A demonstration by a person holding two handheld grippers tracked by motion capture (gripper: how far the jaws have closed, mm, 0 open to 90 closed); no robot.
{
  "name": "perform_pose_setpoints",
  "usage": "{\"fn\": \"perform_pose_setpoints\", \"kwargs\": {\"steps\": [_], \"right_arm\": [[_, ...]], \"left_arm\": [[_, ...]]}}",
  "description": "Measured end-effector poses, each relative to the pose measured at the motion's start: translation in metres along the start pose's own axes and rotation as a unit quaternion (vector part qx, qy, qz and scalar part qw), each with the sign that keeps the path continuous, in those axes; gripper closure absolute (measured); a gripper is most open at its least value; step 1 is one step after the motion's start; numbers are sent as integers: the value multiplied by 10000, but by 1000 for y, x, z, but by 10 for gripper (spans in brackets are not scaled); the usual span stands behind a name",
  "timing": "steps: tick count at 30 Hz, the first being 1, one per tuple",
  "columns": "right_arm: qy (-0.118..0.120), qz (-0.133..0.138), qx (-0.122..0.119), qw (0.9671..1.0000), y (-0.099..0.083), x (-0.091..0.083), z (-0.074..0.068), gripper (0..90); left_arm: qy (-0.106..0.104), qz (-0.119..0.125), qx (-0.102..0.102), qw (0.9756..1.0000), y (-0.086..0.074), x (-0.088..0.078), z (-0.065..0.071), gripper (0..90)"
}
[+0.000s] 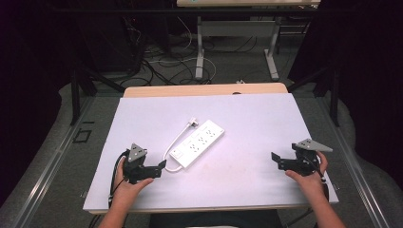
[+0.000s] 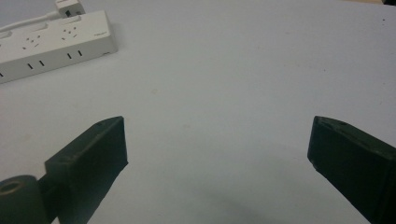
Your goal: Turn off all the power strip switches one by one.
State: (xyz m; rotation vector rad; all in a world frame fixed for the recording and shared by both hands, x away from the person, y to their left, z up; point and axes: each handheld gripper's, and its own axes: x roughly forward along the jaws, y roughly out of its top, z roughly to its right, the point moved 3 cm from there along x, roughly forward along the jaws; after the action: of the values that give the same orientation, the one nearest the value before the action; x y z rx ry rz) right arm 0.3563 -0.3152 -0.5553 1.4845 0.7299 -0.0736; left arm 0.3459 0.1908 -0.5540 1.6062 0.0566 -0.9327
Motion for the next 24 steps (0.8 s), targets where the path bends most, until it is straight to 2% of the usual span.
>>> {"fn": "perform_pose_setpoints", "kwargs": {"steps": [3, 5, 6, 11, 12, 14, 16, 17, 22, 24], "right_arm": [[-54, -59, -65, 9999, -1, 0, -3, 68], [-3, -120, -110, 9999, -1, 0, -3, 78], [-17, -129, -111, 9999, -1, 0, -4, 91], [32, -249, -82, 9997, 2, -2, -8, 133], [112, -313, -132, 9994, 4, -4, -9, 150], [119, -343, -211, 9991, 8, -6, -11, 150], [218, -498, -290, 9981, 10, -7, -12, 149], [260, -528, -340, 9977, 11, -7, -13, 147], [311, -754, -487, 9955, 15, -5, -14, 147], [355, -934, -596, 9932, 20, -2, -17, 147]], "left_arm": [[7, 6, -15, 10000, 0, 0, -1, 120], [-7, -18, -67, 10000, 2, -1, -2, 131], [-72, -62, -102, 9999, 2, -2, -2, 139], [-72, -23, -131, 9999, 6, -4, 0, 159], [-75, 11, -168, 9998, 8, -6, 0, 160], [-90, -20, -261, 9996, 11, -7, 1, 162], [-83, -23, -294, 9995, 12, -8, 0, 166], [-82, -9, -431, 9990, 15, -8, 0, 166], [-38, -71, -458, 9989, 22, -10, -3, 191], [-27, -100, -513, 9986, 27, -11, -2, 200]]}}
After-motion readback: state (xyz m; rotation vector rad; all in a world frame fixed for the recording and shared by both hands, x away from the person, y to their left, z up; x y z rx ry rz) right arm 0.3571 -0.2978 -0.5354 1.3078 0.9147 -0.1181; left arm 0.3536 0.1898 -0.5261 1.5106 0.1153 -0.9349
